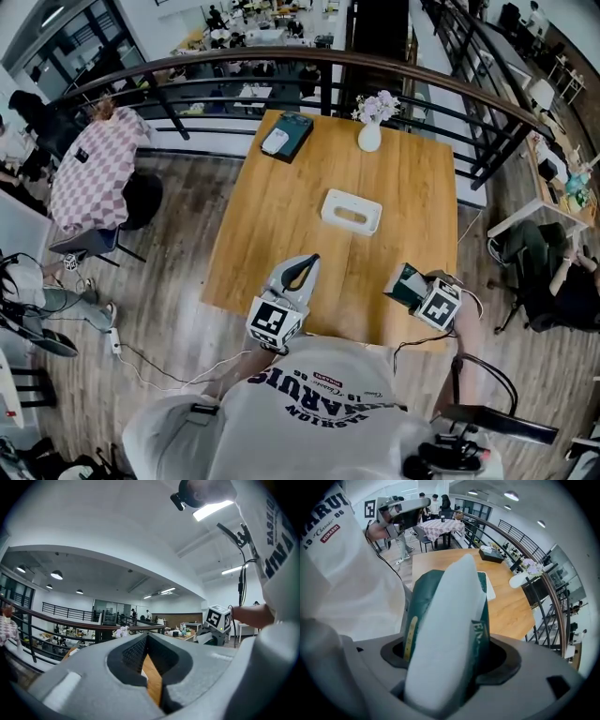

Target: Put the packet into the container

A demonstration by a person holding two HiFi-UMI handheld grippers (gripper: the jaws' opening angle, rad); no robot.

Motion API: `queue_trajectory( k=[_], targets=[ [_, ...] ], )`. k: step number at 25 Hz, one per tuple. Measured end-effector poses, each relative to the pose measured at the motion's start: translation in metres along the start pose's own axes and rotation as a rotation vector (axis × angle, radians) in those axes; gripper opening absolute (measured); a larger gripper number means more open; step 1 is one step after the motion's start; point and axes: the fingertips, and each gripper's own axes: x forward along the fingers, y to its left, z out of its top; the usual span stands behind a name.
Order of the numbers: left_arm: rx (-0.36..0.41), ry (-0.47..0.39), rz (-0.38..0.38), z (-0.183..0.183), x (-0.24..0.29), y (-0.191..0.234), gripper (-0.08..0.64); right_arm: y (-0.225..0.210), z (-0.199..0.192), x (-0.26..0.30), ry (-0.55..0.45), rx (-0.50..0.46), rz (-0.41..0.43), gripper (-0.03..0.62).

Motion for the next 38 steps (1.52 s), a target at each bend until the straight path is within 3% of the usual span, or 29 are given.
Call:
queue_trajectory(
  k=[6, 15, 24, 35, 38],
  targets=[
    [-0.001, 0.000, 0.031, -0.003, -0.007, 0.006, 0.002, -0.004, 0.009, 0.007, 0.010, -0.023, 0.008, 0.396],
    [-0.018, 0.009, 0.111, -0.006, -0.022, 0.023, 0.002, -0.047, 0.046, 0.012, 0.000, -0.091, -0.007, 0.383],
    [-0.028, 0.012, 0.196, -0.009, -0.041, 0.037, 0.002, -0.108, 0.122, 0.034, -0.028, -0.179, -0.035, 0.377],
    [-0.031, 0.033, 0.346, -0.013, -0.068, 0.057, 0.002, -0.204, 0.202, 0.098, 0.006, -0.199, -0.089, 0.376],
    [-0.034, 0.046, 0.375, -0.015, -0.074, 0.060, 0.002, -0.222, 0.220, 0.121, 0.011, -0.193, -0.072, 0.376]
  ],
)
